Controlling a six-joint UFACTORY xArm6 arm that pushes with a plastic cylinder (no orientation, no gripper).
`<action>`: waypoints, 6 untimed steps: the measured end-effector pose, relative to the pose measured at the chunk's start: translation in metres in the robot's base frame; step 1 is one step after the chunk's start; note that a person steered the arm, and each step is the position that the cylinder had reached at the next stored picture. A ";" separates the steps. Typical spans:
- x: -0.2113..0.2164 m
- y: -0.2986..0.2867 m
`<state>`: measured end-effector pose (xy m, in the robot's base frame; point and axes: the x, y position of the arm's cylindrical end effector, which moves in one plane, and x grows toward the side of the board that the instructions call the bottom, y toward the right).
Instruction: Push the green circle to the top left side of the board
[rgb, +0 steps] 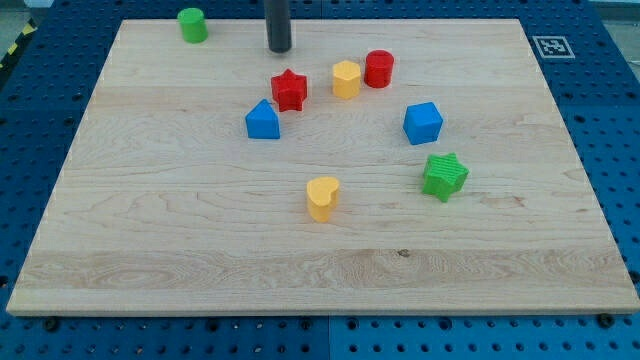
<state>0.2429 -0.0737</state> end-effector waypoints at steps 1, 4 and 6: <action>-0.025 -0.041; -0.051 -0.128; -0.018 -0.016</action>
